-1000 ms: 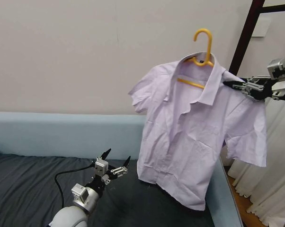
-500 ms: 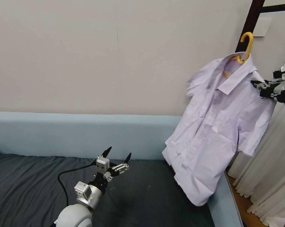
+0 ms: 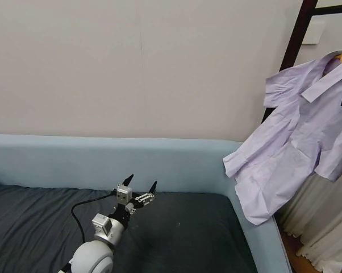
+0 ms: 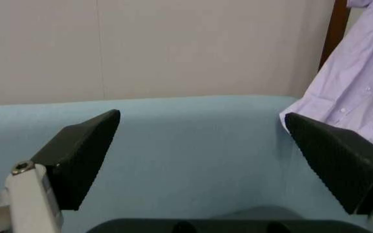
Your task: Pick up the clothes from the sofa and hang them on the clothes hanger.
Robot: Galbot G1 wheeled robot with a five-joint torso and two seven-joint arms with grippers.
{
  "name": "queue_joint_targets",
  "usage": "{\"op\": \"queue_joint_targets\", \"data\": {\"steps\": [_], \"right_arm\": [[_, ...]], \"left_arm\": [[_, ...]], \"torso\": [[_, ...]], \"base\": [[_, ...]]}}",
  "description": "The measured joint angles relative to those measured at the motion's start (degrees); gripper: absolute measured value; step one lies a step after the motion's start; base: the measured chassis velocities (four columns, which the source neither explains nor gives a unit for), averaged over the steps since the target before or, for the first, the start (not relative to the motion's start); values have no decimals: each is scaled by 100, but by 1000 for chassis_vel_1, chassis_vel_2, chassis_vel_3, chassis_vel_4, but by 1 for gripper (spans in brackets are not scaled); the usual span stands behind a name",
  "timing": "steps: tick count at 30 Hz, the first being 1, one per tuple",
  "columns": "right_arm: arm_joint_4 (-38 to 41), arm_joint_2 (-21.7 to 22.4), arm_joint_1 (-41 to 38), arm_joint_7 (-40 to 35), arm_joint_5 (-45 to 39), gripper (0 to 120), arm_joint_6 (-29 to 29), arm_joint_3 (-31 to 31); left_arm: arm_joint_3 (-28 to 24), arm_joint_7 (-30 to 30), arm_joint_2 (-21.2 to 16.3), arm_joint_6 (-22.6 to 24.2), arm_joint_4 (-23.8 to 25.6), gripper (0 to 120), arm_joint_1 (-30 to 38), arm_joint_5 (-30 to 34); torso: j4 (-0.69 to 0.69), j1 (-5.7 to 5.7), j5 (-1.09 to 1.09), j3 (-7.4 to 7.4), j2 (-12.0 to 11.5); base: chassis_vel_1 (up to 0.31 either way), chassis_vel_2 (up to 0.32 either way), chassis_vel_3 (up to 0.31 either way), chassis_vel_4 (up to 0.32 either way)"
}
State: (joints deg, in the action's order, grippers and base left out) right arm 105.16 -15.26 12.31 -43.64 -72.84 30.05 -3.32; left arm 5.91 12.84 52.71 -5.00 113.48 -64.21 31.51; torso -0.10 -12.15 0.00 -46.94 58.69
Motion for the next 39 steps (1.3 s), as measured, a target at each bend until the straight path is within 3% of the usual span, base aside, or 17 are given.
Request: {"op": "queue_joint_targets", "data": {"steps": [12,15,20,26,39], "right_arm": [[-963,-863,-1857,257,722,7,192,1637],[-1445,-1430,-2714,53,976,7,210,2319],[-1944,-2048,-3239,-543,1170,7,301,2830],[-2280,-2471,-3373,-1054,1067,7,356,2946],[-2961,-3003,-3614,-1359,1086,7,84,2937]], "left_arm": [[126,144,-199,45,108,100,-42,33],[162,191,-231,41,109,100,-41,83],[165,210,-242,17,62,100,6,105],[167,232,-221,-21,5,100,33,114],[162,265,-204,-54,-25,100,38,107]], "torso": [[2,0,0,0,0],[2,0,-2,0,0],[2,0,-2,0,0],[2,0,-2,0,0],[1,0,-1,0,0]], "base": [[0,0,0,0],[0,0,0,0],[0,0,0,0],[0,0,0,0],[0,0,0,0]]}}
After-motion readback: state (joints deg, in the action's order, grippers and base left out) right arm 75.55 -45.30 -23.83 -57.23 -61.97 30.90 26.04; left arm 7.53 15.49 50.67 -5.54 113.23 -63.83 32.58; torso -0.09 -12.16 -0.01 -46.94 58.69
